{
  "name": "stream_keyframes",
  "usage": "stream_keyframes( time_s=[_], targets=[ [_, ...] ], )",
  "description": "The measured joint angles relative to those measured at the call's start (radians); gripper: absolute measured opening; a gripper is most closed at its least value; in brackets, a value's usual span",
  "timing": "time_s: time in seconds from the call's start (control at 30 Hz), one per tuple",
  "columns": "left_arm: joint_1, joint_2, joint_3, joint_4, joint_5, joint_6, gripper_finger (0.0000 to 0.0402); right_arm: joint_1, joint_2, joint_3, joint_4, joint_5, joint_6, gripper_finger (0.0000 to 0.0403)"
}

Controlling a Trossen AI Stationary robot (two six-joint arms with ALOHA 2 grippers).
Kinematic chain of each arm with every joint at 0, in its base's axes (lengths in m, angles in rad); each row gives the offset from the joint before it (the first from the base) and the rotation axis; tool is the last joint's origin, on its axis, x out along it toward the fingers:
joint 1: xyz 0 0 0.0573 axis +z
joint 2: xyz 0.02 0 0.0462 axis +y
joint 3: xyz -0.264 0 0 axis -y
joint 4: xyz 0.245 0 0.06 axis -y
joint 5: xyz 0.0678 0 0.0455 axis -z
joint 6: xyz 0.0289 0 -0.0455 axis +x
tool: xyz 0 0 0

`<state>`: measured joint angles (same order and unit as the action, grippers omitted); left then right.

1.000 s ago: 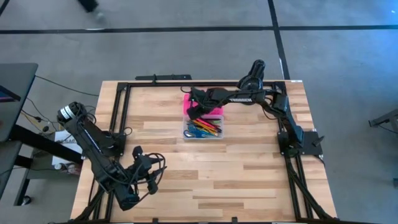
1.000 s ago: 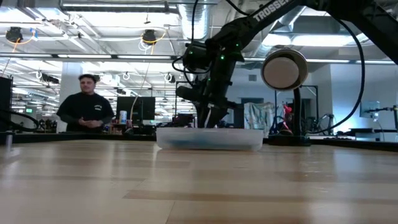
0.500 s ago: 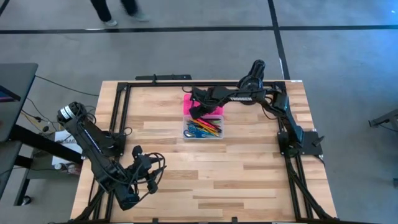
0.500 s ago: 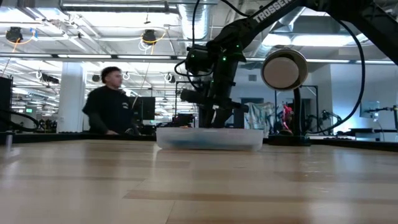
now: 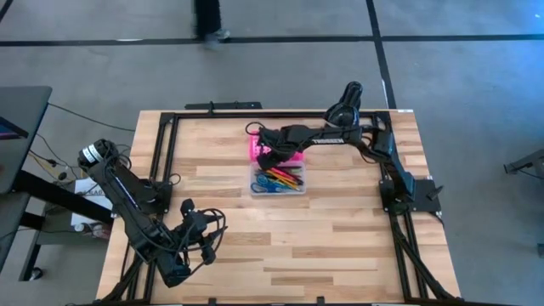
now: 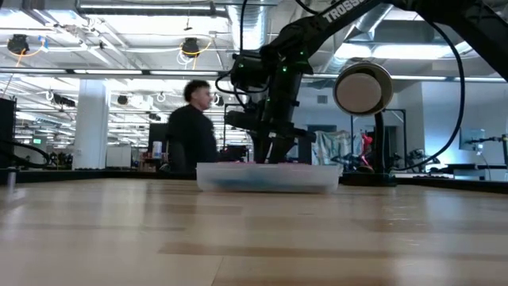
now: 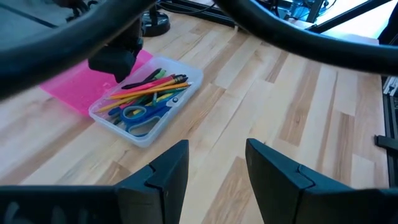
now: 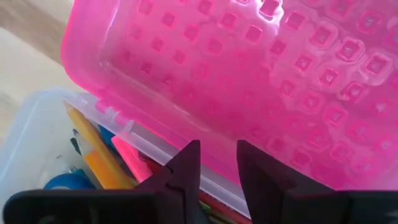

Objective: Pick & place school supplies into a supply box
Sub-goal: Close the pink supply box

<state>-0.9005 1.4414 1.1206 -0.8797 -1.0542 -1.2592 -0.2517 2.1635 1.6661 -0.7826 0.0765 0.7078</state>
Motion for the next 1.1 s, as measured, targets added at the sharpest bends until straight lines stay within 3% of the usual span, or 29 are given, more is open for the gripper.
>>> stream_keyframes(
  time_s=[0.8,1.1],
  targets=[
    [-0.003,0.000,0.000,0.014,0.000,0.018,0.0153,0.224,0.000,0.001,-0.026,-0.001,0.053,0.0098],
    [-0.003,0.001,0.000,-0.004,0.000,0.034,0.0153,0.352,0.000,0.001,-0.026,-0.003,-0.062,0.0098]
  ],
)
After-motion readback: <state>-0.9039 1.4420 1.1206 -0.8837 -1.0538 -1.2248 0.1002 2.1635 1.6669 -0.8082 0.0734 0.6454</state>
